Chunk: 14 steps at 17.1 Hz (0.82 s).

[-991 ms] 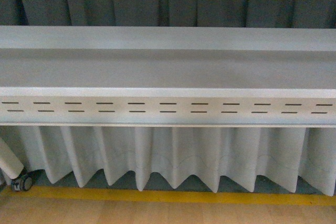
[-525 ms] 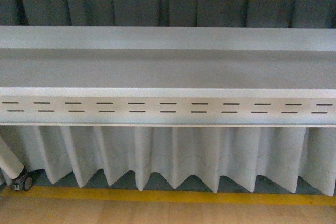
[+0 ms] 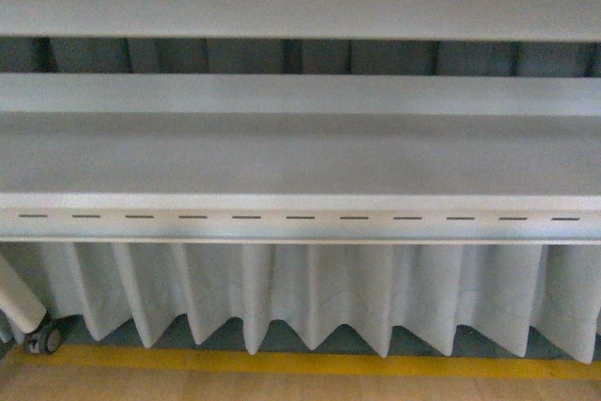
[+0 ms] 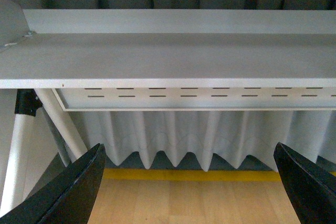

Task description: Wind up and store yellow beetle toy

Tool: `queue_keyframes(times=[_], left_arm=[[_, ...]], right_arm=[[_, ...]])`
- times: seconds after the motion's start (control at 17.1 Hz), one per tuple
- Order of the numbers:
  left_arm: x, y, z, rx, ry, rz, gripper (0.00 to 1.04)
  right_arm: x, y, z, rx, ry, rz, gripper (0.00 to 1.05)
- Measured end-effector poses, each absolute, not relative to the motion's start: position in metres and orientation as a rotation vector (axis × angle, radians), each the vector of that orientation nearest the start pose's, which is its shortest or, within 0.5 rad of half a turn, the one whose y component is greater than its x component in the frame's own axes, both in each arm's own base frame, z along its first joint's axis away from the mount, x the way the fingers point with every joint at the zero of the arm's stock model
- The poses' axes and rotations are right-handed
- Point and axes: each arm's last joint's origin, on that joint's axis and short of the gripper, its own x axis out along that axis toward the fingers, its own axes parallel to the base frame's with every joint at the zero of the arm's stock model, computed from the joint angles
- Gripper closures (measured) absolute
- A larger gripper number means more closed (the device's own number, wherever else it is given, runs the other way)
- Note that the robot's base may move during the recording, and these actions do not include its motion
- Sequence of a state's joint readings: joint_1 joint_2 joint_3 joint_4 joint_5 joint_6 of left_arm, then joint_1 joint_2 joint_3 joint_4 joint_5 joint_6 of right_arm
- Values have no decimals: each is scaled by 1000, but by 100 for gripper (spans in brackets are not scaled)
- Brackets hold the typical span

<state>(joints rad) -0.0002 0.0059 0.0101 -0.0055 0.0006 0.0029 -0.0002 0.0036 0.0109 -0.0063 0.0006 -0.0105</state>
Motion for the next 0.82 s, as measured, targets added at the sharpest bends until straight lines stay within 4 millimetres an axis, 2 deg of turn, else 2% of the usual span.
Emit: queue_keyframes(times=[0.82], left_arm=[[97, 0, 166, 2, -1, 1, 7]], right_arm=[[97, 0, 167, -11, -5, 0, 7]])
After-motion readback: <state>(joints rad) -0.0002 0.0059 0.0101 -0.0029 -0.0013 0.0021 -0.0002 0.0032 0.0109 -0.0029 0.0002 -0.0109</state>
